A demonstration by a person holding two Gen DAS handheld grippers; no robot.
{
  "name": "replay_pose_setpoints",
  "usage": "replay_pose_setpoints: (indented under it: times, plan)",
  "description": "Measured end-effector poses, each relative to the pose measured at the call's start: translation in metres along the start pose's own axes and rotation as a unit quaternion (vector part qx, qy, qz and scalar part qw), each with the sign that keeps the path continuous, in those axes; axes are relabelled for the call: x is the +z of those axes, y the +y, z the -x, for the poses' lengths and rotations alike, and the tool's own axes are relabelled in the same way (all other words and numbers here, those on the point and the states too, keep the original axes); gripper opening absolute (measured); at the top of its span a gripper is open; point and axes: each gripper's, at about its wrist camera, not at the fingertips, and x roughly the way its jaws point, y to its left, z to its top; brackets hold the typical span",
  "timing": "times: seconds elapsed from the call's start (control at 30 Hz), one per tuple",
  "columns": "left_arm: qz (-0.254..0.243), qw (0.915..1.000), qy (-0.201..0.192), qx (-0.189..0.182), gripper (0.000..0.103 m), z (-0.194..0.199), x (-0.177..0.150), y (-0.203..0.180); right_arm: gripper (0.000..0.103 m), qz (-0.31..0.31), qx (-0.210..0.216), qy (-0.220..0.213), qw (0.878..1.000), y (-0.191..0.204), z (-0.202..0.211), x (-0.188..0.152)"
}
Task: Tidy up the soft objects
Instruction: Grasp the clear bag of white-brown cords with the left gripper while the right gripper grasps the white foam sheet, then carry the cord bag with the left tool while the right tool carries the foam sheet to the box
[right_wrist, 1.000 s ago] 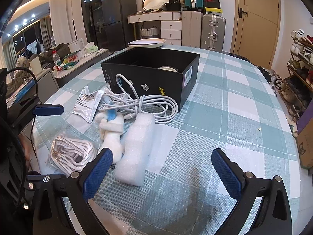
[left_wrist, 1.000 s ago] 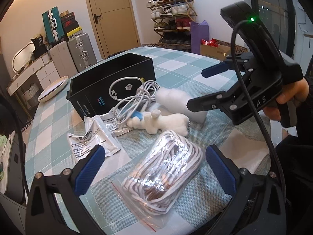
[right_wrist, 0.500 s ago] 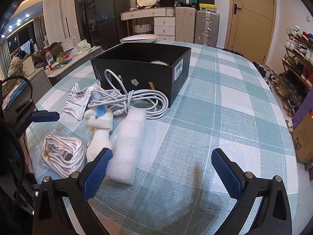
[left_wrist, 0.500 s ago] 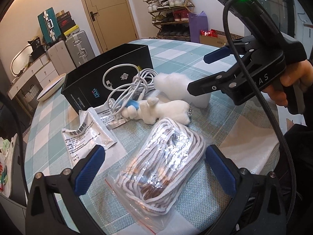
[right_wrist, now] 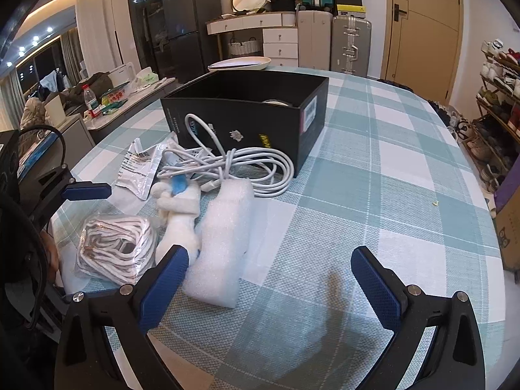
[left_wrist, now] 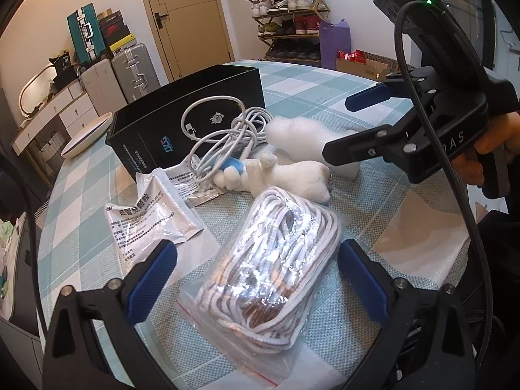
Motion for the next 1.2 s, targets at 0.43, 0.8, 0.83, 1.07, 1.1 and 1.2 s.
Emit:
replay_pose_setpoints:
  times: [0.43,0.8,0.83,1.07,1.1,1.2]
  plan:
    - [0.006,0.9993,-0.003,-0.037,0.062,0.004,-0.001,0.0,0.065,-0.013,0.033,-0.002,0.999,0.001,-0.004,0.002]
    - [0.014,0.998,-0.011,-0.06,0.036,0.011,-0.001,0.003,0.022,-0.012,0.046,-0.01,0.999,0.003,-0.004,0.002]
    - [0.014,0.9979,-0.012,-0.062,0.036,0.013,-0.001,0.003,0.022,-0.009,0.048,-0.011,0.999,0.004,-0.004,0.002]
    - [0.026,0.997,-0.025,-0.068,0.036,0.021,0.001,0.01,0.022,-0.007,0.044,-0.027,0.999,0.004,0.004,0.004]
    - [0.03,0.9968,-0.027,-0.069,0.036,0.022,0.002,0.012,0.022,-0.008,0.044,-0.029,0.999,0.003,0.006,0.005]
    - [0.043,0.9962,-0.036,-0.066,0.036,0.027,0.003,0.017,0.022,-0.011,0.043,-0.038,0.998,0.0,0.011,0.007]
